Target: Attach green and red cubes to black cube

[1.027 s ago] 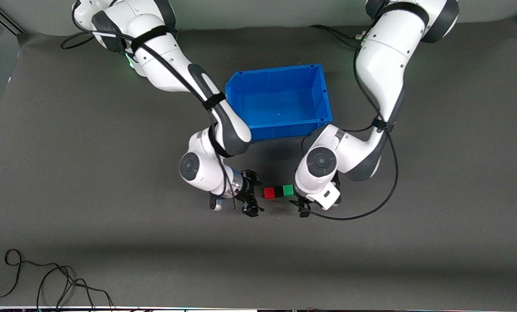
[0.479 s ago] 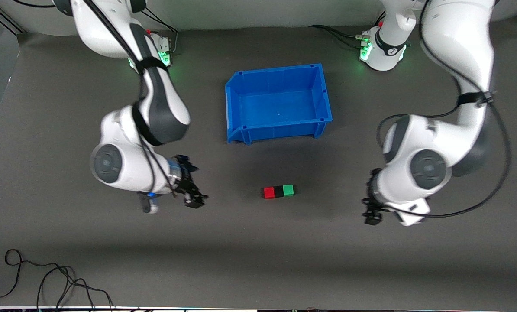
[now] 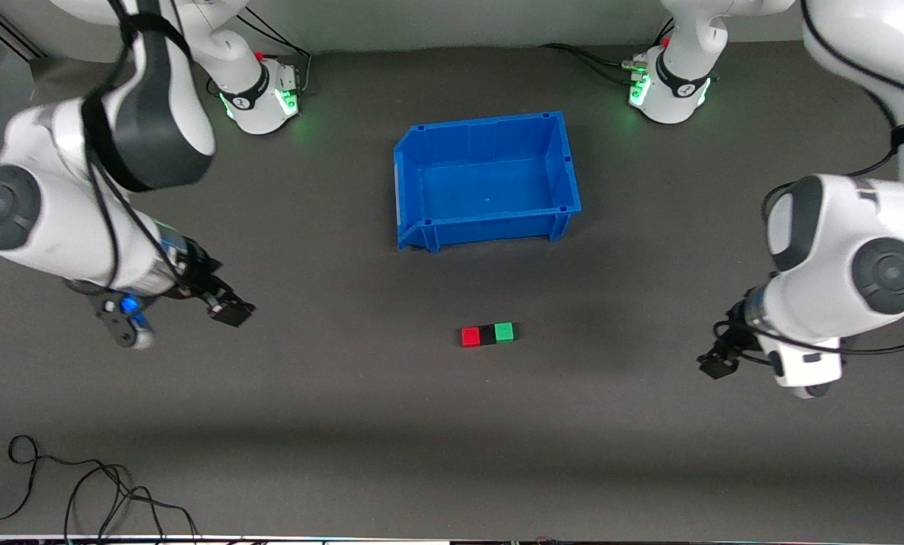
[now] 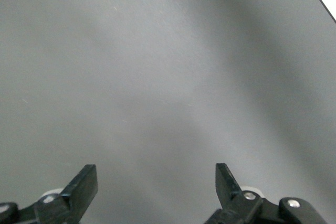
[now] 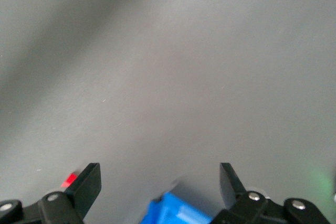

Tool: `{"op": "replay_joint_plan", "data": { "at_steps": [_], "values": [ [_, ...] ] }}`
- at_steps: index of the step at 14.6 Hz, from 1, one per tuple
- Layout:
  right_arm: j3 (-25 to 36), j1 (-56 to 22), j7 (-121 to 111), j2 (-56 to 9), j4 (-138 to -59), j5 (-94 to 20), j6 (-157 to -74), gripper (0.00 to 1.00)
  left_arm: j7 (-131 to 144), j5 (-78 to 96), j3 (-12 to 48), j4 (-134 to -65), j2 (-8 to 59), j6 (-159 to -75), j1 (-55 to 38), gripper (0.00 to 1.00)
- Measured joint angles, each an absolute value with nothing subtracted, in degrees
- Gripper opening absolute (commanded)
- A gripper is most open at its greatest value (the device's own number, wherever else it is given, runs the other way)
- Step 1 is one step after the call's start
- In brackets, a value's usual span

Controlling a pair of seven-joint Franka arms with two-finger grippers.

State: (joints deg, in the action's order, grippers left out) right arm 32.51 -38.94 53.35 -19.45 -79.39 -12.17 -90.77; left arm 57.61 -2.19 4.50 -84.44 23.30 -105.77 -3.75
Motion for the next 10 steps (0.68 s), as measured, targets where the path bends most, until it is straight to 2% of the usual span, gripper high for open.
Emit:
{"op": "replay_joint_plan", "data": {
  "at_steps": [2, 5, 8, 10],
  "values": [
    [29.0, -34.3, 46.2, -14.6, -81.7, -7.7, -90.6, 1.00, 52.4, -2.2, 4.5, -85.9, 20.3, -103.6, -1.8, 1.00],
    [20.2, -23.1, 33.9, -9.1, -83.7, -3.1, -89.5, 1.00, 38.1, -1.2, 4.5, -86.6, 16.7, -99.1, -0.4, 1.00],
    [13.5, -12.6, 20.0, -6.6, -84.5, -2.3, -89.3, 1.00, 18.7, -0.9, 4.6, -86.6, 12.8, -93.8, 1.3, 1.00],
    [9.5, -5.7, 12.6, -6.2, -84.7, -2.2, -89.3, 1.00, 8.0, -0.8, 4.5, -86.6, 11.1, -93.2, 2.1, 1.00]
  ]
}}
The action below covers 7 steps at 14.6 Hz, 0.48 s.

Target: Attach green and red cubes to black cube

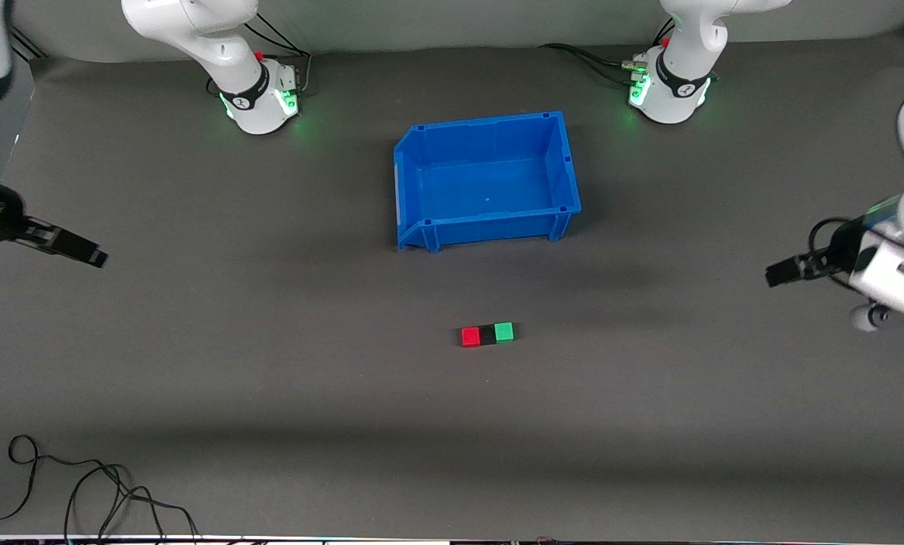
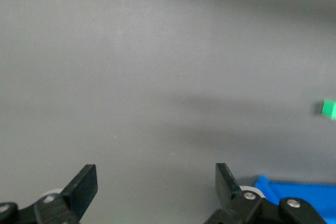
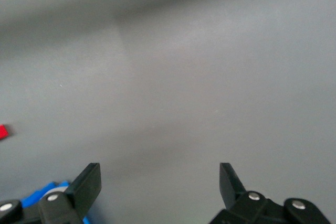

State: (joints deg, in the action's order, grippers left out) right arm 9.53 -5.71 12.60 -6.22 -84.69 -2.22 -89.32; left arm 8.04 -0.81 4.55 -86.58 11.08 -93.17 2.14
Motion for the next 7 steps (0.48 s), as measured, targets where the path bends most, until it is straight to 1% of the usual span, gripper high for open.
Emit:
{"op": "replay_joint_plan", "data": {
  "at_steps": [2, 3, 7],
  "values": [
    [6.7, -0.8, 6.8, -6.1, -84.7, -2.2, -89.4, 1.00, 4.3, -0.8, 4.6, -86.6, 10.6, -93.4, 2.3, 1.00],
    [6.2, 0.2, 4.4, -6.0, -84.7, -2.2, -89.5, 1.00, 3.7, -0.8, 4.6, -86.6, 10.6, -93.8, 2.3, 1.00],
    [5.2, 0.2, 1.0, -5.3, -84.7, -2.2, -89.9, 1.00, 3.4, -0.8, 4.7, -86.9, 9.0, -93.6, 2.3, 1.00]
  ]
}}
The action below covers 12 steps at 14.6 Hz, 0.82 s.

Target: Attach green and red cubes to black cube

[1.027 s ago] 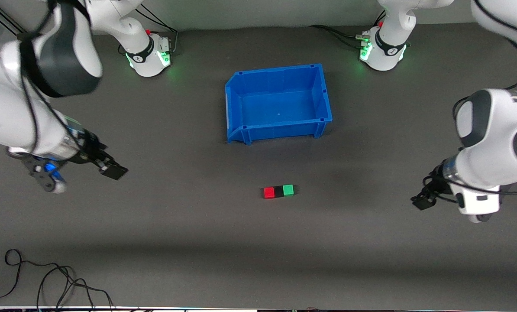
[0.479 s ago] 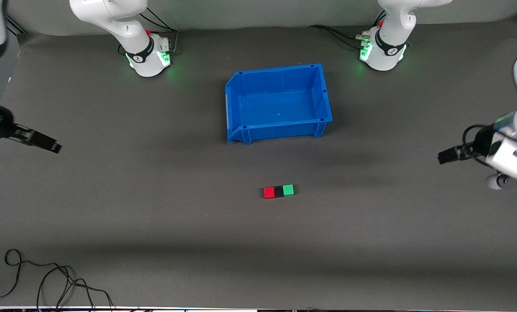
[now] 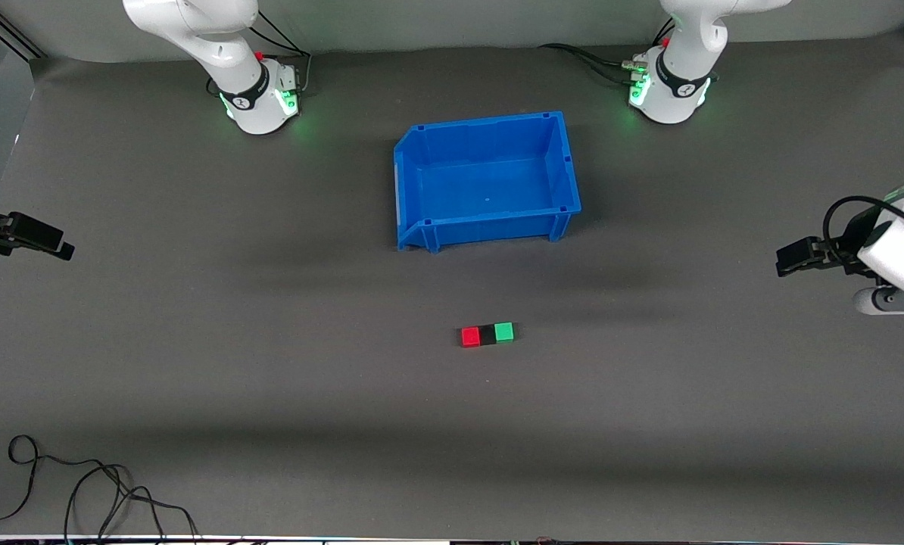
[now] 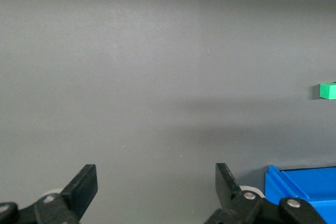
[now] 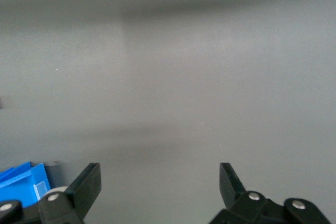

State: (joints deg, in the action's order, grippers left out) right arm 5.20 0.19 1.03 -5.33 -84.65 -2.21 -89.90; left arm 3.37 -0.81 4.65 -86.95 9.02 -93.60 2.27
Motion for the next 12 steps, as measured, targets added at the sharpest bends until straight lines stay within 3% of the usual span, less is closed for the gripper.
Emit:
{"op": "replay_joint_plan", "data": {
  "at_steps": [12],
  "values": [
    [4.7, -1.5, 0.7, -4.5, -85.0, -2.2, -89.9, 1.00, 2.7, -1.5, 4.8, -88.4, 6.9, -93.5, 2.3, 1.00]
  ]
}}
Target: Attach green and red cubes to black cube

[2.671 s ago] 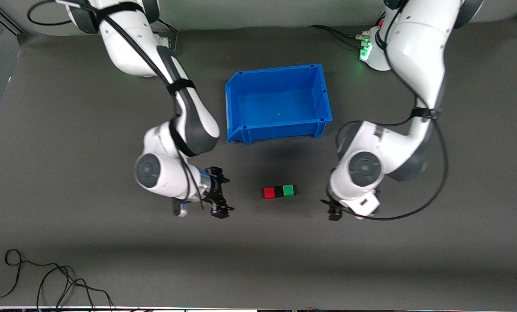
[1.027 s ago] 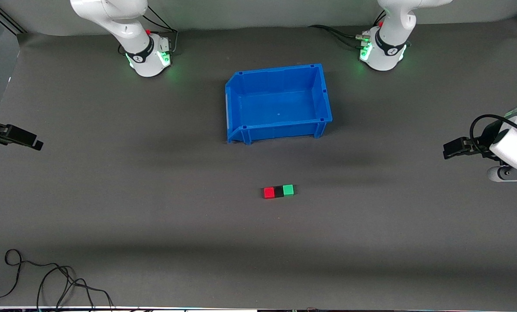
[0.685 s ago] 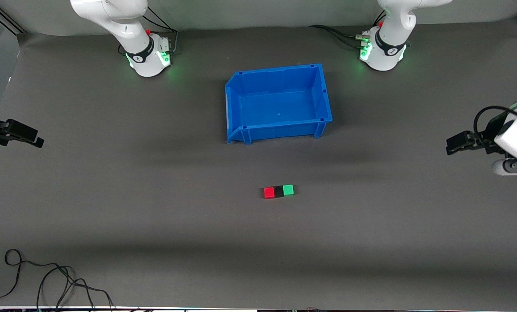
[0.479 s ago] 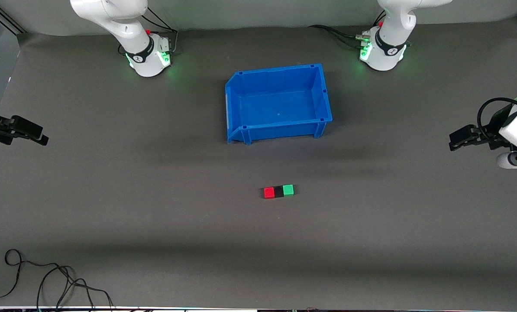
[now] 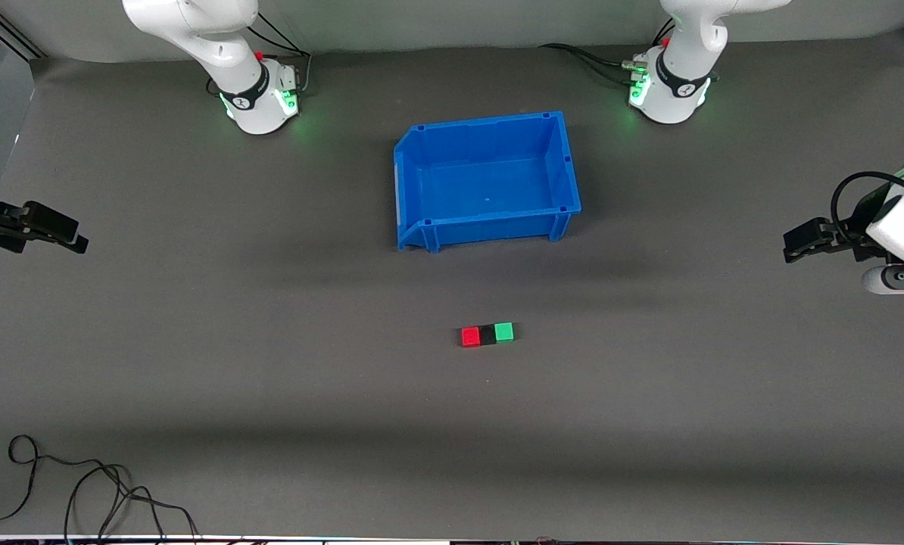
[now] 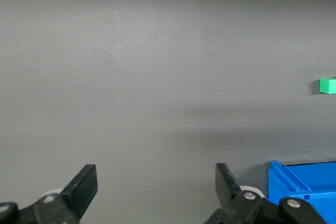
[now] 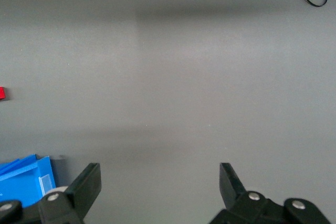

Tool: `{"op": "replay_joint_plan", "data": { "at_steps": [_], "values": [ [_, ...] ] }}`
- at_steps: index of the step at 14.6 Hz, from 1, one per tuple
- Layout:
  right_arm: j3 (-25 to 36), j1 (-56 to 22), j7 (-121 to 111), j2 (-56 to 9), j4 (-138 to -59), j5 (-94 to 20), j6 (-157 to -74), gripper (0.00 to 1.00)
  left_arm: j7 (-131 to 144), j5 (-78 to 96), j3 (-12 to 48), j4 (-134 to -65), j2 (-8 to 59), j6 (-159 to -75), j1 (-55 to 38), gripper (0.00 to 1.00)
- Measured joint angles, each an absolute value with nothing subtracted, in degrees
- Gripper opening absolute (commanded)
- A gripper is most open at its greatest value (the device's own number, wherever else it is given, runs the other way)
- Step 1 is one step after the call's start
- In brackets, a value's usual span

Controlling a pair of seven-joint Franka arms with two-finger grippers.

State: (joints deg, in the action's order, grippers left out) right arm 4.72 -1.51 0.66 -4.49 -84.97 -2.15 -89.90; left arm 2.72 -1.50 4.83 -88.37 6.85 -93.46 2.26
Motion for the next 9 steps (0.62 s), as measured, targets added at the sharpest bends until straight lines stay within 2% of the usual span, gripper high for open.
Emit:
{"op": "replay_joint_plan", "data": {
  "at_steps": [9],
  "values": [
    [4.7, -1.5, 0.6, -4.5, -85.5, -2.2, -89.9, 1.00, 2.7, -1.5, 4.6, -85.6, 8.5, -93.6, 2.6, 1.00]
  ]
}}
